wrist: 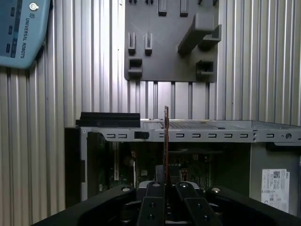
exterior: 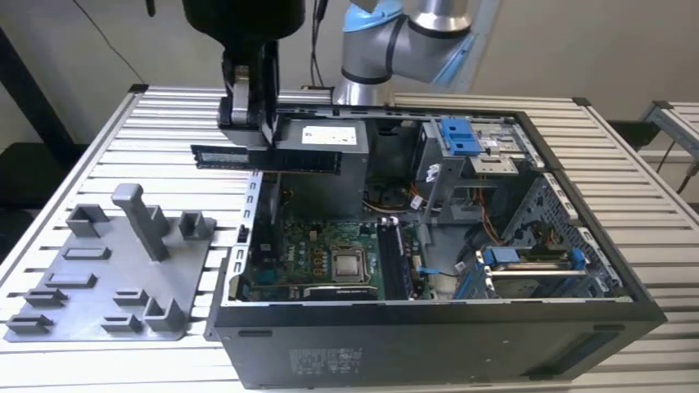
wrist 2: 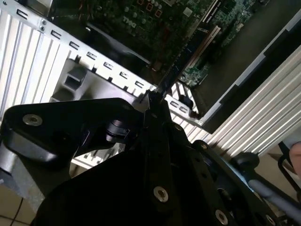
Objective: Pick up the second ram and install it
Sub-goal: 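Pick up the second ram and move it above second insertion slot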
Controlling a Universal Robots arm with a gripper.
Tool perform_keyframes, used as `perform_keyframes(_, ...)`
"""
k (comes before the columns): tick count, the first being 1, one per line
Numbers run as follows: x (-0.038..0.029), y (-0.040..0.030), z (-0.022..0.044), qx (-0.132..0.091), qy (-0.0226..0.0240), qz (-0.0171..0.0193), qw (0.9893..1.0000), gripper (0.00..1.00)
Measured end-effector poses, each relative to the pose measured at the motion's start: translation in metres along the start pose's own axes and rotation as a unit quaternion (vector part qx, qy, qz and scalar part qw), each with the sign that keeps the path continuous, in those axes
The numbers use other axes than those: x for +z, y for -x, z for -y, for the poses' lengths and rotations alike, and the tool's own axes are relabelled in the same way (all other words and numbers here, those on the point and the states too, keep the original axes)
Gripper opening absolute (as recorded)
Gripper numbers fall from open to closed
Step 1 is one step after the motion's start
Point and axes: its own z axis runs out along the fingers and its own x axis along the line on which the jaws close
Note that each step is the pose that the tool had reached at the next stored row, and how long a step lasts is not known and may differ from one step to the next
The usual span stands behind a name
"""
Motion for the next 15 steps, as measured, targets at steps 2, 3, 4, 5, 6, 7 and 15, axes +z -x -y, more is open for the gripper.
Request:
perform_keyframes(2,-0.0002,0.0001,0.0083,0.000,0.0006,0.0000,1.0000,0.14)
perform_keyframes(3,-0.0003,0.0002,0.0122,0.000,0.0008,0.0000,1.0000,0.14)
perform_keyframes(4,-0.0005,0.0002,0.0165,0.000,0.0011,0.0000,1.0000,0.14)
perform_keyframes(5,-0.0006,0.0003,0.0206,0.000,0.0014,0.0000,1.0000,0.14)
perform_keyframes(6,-0.0007,0.0004,0.0245,0.000,0.0017,0.0000,1.0000,0.14)
perform_keyframes(7,-0.0008,0.0004,0.0286,0.000,0.0020,0.0000,1.0000,0.14)
perform_keyframes(15,-0.0019,0.0009,0.0605,0.000,0.0041,-0.0001,1.0000,0.14)
